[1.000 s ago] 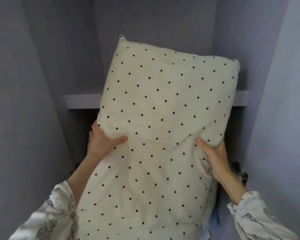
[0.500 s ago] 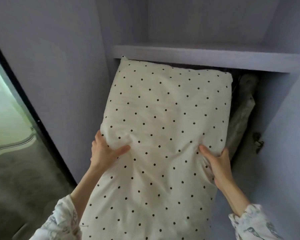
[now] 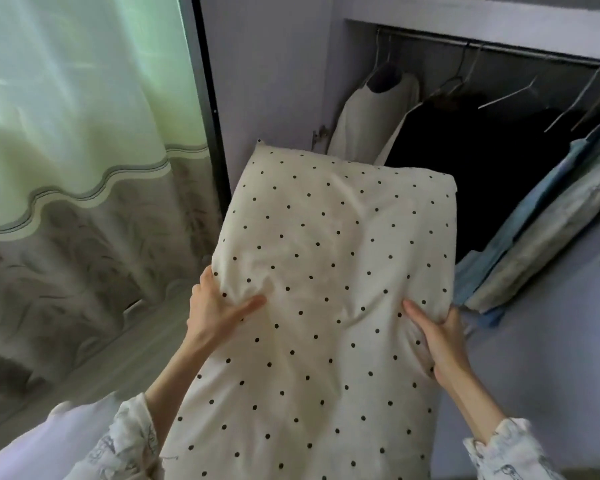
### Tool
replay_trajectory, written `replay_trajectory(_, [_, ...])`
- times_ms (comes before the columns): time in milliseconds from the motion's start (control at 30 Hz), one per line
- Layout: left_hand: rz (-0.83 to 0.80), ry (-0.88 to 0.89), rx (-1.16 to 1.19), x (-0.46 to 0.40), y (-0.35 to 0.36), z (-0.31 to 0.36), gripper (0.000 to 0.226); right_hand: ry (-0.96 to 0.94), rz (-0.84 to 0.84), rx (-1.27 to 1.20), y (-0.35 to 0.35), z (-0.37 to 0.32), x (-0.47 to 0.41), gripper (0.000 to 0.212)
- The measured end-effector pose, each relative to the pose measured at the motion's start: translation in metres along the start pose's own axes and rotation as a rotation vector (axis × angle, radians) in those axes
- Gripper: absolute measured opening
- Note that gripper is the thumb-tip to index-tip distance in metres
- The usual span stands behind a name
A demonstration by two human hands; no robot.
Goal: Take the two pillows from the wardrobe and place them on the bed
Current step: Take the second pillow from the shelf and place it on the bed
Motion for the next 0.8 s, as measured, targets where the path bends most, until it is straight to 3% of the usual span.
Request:
replay_trajectory(233, [0.123, -0.110, 0.038, 0.052, -0.064, -0.080, 0.075, 0.058, -0.121, 0.085, 0.049, 0.029, 0.055, 0.067])
replay_trajectory(467, [0.196, -0.308, 0.031, 0.085, -0.134, -0.156, 0.077, 0.006, -0.310, 0.194, 0.138, 0.038, 0.089, 0.062])
replay_trajectory(667, [0.244, -0.457, 0.093, 0.108, -0.188, -0.209, 0.094, 0.110, -0.510, 0.277, 0.224, 0.046, 0.099, 0.086])
replay_trajectory(800, [0.332, -0.584, 0.132, 0.115, -0.213, -0.235, 0.086, 0.199, -0.671, 0.362, 0.287, 0.049, 0.100, 0.086])
Point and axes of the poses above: each hand's wrist, its own x-axis away from the middle knuckle, its own y-axis out of the palm, z = x × y, the point moved 1 cm from there along -x, towards the middle knuckle, and after that the axes turned 6 degrees about -x, right-handed, at the moved point
